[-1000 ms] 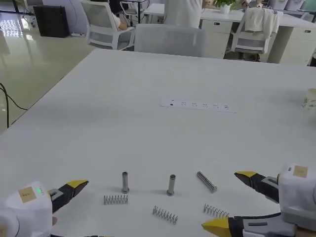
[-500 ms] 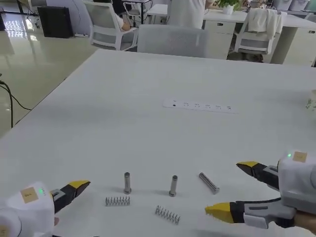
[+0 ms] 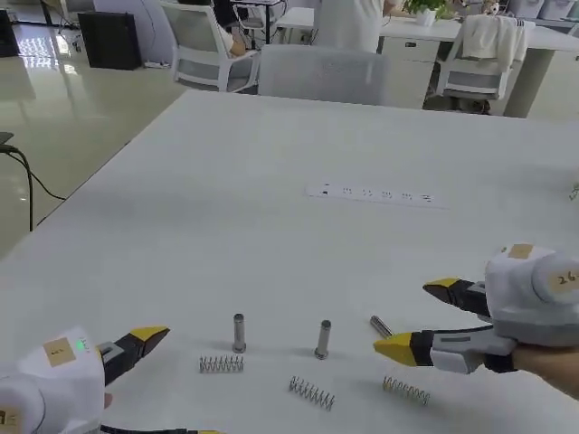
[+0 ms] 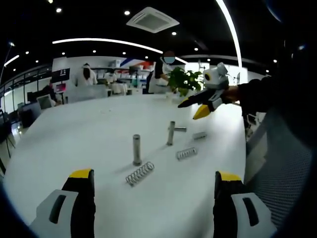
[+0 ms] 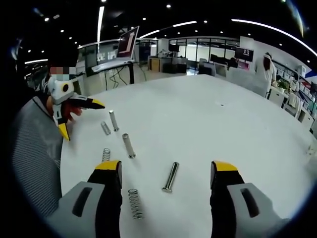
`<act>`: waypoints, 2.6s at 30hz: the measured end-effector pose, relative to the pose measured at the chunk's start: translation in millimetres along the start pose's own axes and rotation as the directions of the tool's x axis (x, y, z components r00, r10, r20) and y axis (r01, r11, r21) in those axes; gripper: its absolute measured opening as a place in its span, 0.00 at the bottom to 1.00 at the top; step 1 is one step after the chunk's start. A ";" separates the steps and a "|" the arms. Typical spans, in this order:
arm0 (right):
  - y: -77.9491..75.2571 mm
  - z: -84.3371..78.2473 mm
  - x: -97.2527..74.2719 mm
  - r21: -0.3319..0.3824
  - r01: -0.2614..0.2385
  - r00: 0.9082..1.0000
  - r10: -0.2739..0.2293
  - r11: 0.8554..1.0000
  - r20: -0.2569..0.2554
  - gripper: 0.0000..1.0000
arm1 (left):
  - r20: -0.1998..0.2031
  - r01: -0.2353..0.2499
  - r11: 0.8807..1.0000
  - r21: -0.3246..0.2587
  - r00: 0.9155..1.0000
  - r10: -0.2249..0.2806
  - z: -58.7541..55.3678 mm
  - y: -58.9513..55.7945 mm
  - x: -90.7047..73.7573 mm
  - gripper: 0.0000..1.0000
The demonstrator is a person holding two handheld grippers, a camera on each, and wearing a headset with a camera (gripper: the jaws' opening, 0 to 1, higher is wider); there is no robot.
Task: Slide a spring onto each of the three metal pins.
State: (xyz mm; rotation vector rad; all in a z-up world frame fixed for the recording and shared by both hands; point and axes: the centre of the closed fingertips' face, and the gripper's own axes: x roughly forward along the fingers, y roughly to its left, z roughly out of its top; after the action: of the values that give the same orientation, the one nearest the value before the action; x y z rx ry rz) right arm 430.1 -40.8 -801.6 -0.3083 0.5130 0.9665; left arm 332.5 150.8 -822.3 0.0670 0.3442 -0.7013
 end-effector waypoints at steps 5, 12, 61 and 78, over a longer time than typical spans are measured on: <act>-4.2 -0.4 5.7 0.016 0.011 1.000 -0.010 1.000 -0.028 0.68 | 0.000 -0.003 1.000 -0.001 1.000 0.003 -0.1 0.6 -0.4 0.98; -11.2 -3.4 13.3 0.034 0.029 0.996 -0.026 0.999 -0.080 0.60 | 0.004 -0.005 1.000 -0.003 1.000 0.005 0.4 0.7 -0.6 0.98; -18.4 -39.6 56.4 0.088 0.121 0.909 -0.075 0.989 -0.409 0.07 | -0.002 -0.005 1.000 -0.013 1.000 0.005 -2.2 2.5 -3.3 0.98; -14.8 -35.6 52.3 0.056 0.132 0.907 -0.098 0.990 -0.409 0.05 | 0.004 -0.008 1.000 -0.005 1.000 0.008 0.9 3.0 -3.6 0.98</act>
State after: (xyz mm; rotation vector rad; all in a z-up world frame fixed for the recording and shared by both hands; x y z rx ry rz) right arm 456.9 -28.8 -859.5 -0.4644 0.9033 0.7633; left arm 332.1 155.1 -820.4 0.0620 0.3420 -0.6925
